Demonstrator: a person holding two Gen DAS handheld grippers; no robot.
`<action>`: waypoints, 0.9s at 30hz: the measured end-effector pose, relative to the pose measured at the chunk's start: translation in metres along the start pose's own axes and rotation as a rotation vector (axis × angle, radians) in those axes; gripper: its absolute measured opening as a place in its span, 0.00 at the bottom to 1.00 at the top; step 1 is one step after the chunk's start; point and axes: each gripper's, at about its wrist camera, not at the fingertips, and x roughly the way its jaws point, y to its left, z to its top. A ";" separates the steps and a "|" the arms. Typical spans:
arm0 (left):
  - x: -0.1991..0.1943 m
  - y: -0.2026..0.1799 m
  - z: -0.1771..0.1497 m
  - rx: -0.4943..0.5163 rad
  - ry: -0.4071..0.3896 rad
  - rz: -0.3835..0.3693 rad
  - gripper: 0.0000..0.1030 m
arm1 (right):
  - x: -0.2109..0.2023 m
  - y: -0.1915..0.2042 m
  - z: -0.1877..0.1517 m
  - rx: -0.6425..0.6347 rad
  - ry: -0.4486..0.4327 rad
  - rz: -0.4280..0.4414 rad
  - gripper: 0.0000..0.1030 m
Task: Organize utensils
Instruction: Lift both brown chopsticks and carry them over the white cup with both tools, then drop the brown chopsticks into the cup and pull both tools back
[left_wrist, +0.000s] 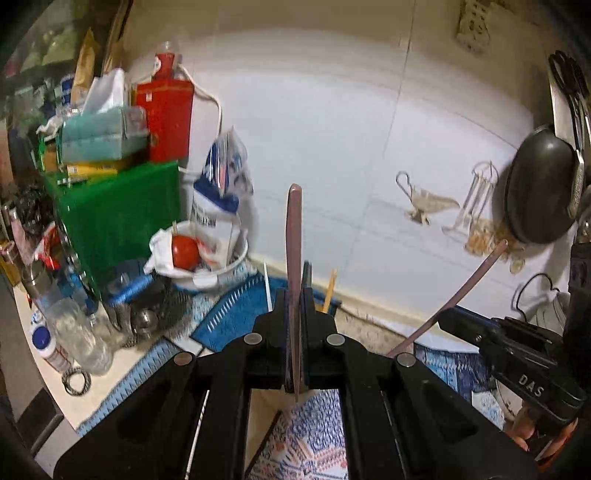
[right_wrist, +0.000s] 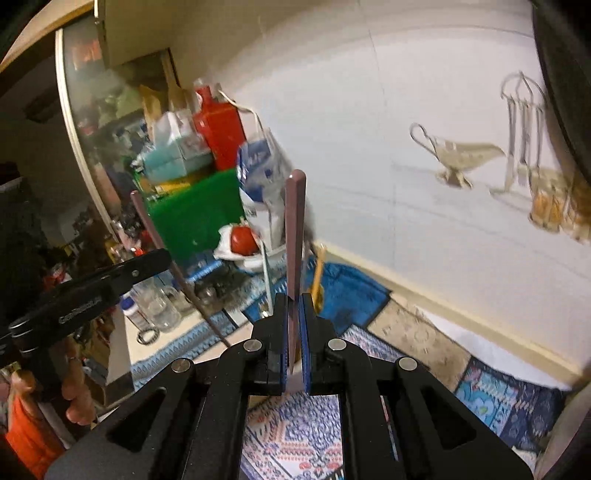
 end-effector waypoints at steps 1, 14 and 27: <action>0.000 -0.001 0.003 0.004 -0.009 0.009 0.03 | 0.002 0.002 0.004 -0.008 -0.007 0.008 0.05; 0.067 0.004 -0.001 0.024 0.052 0.081 0.03 | 0.064 0.001 0.012 -0.021 0.054 0.059 0.05; 0.111 0.017 -0.020 0.041 0.150 0.025 0.03 | 0.112 -0.007 0.002 -0.009 0.158 0.056 0.04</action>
